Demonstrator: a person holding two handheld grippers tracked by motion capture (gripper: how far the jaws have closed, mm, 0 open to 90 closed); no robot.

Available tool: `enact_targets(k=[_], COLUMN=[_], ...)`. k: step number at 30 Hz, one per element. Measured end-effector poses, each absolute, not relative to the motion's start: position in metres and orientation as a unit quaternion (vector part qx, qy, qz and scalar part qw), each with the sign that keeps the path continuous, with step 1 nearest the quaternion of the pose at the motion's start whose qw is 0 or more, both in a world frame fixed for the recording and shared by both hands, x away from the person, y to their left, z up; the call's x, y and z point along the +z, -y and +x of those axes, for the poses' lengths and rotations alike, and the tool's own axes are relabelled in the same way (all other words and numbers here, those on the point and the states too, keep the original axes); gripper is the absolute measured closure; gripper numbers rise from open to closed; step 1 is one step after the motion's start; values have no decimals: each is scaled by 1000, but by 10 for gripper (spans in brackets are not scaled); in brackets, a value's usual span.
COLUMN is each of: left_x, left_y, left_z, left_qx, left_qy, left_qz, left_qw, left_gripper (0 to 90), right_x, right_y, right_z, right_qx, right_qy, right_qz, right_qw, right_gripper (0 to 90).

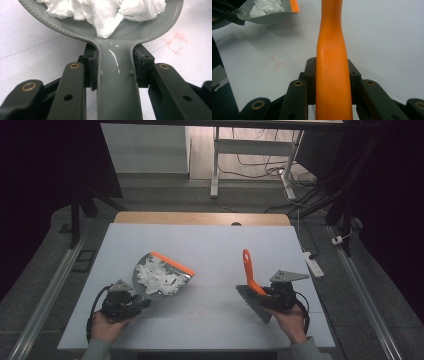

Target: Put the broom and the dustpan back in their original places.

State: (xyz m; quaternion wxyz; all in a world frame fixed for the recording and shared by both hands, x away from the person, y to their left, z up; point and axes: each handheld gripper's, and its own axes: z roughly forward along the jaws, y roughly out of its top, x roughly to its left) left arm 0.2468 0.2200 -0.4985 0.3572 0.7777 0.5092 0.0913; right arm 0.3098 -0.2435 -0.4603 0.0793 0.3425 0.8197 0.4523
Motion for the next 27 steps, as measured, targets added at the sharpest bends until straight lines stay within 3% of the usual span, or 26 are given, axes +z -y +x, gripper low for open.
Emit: enact_targets(k=[9,27], left_x=[-505,-516], left_y=[-212,-217], left_z=[251,260], left_qx=[125,141], left_qy=[-561,-612], left_qz=[743,697], left_qw=[342,347], left_gripper=[620,619], right_x=[-462,-464], right_y=[245,242], right_z=[313,318], right_qx=[446,432], right_qy=[-825,-839], right_qz=[339,329], right_qw=[70,37], right_gripper=[706,706])
